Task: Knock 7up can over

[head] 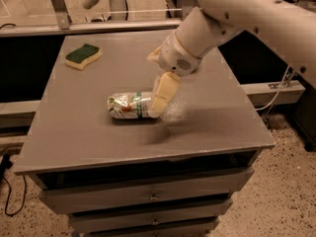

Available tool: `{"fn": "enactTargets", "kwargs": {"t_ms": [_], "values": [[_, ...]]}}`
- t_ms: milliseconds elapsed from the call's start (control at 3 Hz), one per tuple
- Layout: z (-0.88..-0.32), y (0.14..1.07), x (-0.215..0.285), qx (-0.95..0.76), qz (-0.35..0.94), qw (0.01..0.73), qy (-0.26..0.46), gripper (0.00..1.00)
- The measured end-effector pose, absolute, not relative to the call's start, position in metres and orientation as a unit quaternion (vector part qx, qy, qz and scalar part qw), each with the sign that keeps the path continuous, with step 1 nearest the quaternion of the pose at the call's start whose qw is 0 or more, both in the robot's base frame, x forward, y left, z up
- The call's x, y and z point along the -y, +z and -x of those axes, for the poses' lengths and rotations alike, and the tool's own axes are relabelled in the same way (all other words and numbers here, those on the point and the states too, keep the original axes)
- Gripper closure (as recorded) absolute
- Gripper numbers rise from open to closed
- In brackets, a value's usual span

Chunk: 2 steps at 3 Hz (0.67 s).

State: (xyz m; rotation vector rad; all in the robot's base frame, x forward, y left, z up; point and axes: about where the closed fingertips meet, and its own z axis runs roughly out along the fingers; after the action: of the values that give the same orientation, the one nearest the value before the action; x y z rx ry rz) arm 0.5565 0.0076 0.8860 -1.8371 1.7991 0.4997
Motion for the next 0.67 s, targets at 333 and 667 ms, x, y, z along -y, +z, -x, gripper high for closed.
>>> {"fn": "enactTargets", "kwargs": {"t_ms": [333,667], "values": [[-0.559,0.908,0.045,-0.675,0.646,0.287,0.208,0.0],[-0.547,0.932,0.101,-0.685,0.615,0.322,0.22,0.0]]}}
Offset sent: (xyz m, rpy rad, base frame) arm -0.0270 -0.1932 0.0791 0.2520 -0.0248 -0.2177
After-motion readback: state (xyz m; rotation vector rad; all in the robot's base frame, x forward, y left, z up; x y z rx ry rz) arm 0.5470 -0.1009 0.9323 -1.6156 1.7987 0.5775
